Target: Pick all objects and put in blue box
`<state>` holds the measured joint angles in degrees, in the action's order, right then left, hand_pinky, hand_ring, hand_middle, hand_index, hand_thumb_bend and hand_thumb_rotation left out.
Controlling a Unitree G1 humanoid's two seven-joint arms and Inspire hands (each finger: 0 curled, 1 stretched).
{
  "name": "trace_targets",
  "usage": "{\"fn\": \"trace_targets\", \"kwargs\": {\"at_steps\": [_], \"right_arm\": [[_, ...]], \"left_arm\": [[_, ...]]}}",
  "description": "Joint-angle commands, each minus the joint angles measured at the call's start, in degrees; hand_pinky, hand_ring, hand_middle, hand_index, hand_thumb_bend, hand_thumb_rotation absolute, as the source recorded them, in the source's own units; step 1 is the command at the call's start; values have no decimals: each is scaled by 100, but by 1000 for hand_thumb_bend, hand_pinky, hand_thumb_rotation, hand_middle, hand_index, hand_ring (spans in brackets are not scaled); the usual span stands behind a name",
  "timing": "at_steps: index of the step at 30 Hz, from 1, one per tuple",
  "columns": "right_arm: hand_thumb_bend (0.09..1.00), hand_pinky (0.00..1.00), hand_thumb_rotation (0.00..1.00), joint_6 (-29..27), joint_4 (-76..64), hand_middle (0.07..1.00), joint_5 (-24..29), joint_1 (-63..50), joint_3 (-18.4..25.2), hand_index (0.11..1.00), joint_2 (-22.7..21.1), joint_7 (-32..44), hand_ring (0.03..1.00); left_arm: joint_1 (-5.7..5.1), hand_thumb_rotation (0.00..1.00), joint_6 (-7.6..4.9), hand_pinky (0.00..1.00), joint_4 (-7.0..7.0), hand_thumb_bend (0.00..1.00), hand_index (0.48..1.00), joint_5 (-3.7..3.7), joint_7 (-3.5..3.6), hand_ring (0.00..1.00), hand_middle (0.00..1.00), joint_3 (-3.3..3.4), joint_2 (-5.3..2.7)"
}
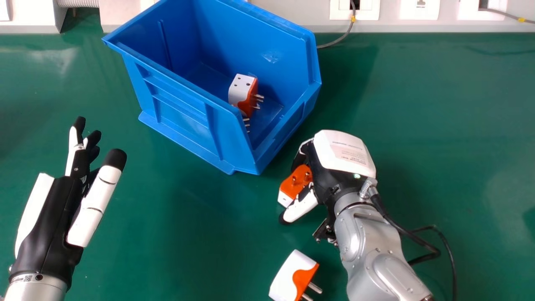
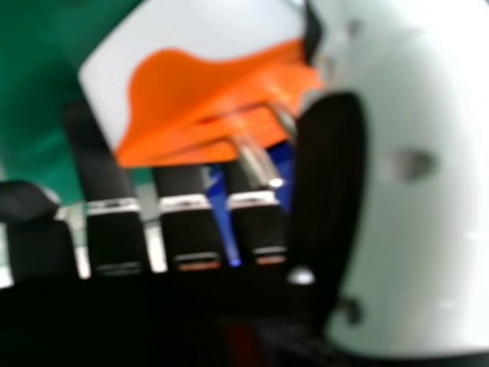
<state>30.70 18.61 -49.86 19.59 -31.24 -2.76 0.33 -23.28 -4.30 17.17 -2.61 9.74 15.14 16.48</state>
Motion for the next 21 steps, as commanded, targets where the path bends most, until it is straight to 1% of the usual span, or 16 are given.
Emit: {"fn": "trace_targets", "kwargs": {"at_steps": [1, 4, 5, 9, 12, 15, 18, 21], "right_arm": [[520, 189, 16, 108, 153, 474, 240, -244, 3, 510, 56, 227, 253], [516, 187, 13, 160, 116, 469, 275, -264, 77, 518, 105, 133, 268], [516, 182, 10, 163, 131, 477, 292, -259, 100, 512, 121, 113, 291], [515, 168, 6, 214, 113, 486, 347, -268, 158, 502, 167, 71, 325], [513, 166, 5, 266, 10, 476, 370, -303, 158, 508, 155, 74, 326], [512, 173, 4, 333, -204, 470, 342, -377, 142, 514, 111, 112, 328], [513, 179, 3, 369, -465, 477, 332, -448, 140, 509, 31, 197, 340], [513, 182, 2, 429, -889, 482, 307, -589, 176, 505, -96, 335, 350]], "left_arm": [[3, 1000, -33, 925, 143, 656, 982, 7, 6, 992, 996, 70, 65], [-14, 1000, -2, 924, 194, 658, 982, 12, 15, 993, 996, 74, 75], [-15, 1000, -7, 924, 187, 661, 982, 16, 18, 993, 996, 77, 79], [-4, 1000, -24, 924, 141, 664, 982, 18, 26, 993, 996, 84, 101], [-13, 1000, -7, 924, 169, 665, 982, 13, 31, 993, 996, 87, 112], [-32, 1000, 5, 924, 208, 666, 982, 31, 51, 993, 996, 100, 115], [-16, 1000, -1, 924, 172, 665, 982, 32, 64, 993, 996, 105, 116], [-33, 1000, 21, 924, 208, 663, 982, 38, 76, 993, 996, 112, 107]]}}
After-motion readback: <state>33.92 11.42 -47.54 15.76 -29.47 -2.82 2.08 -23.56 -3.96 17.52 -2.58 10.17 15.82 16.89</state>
